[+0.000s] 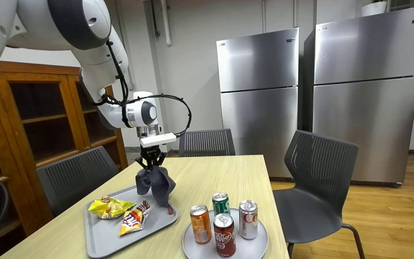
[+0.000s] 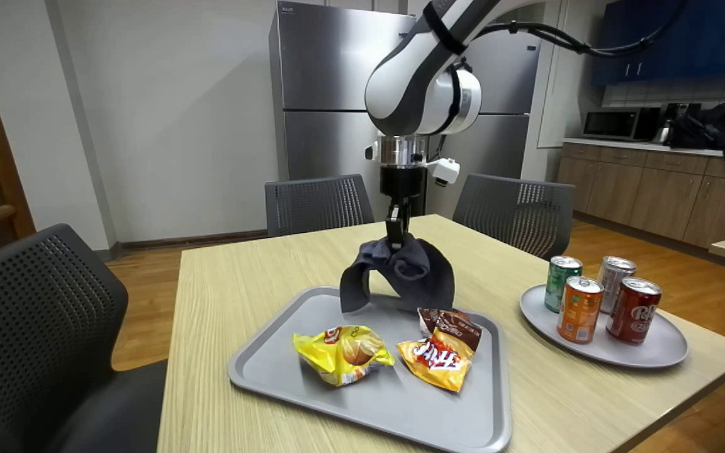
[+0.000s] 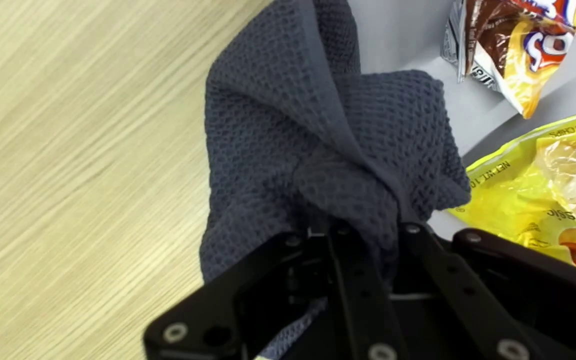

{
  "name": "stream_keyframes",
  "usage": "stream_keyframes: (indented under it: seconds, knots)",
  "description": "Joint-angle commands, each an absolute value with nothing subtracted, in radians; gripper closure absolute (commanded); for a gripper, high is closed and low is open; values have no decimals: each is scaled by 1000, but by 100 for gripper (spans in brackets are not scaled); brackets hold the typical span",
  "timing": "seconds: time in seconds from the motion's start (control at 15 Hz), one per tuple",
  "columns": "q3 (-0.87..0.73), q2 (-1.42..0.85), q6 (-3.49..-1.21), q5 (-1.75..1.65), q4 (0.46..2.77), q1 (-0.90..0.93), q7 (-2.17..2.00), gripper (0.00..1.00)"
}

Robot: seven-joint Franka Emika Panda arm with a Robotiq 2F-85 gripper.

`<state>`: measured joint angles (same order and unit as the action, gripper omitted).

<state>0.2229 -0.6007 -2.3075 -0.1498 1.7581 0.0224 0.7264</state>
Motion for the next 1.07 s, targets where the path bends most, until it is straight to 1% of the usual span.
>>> stream_keyframes:
  seconds: [0.0,0.47,1.0]
  knots:
    - [193,-571,-2265,-140,1732,14,739,97]
    - [142,-619,-2276,-128,1653,-10,723,97]
    - [112,-763,-2268,-115,1506,-17,671,97]
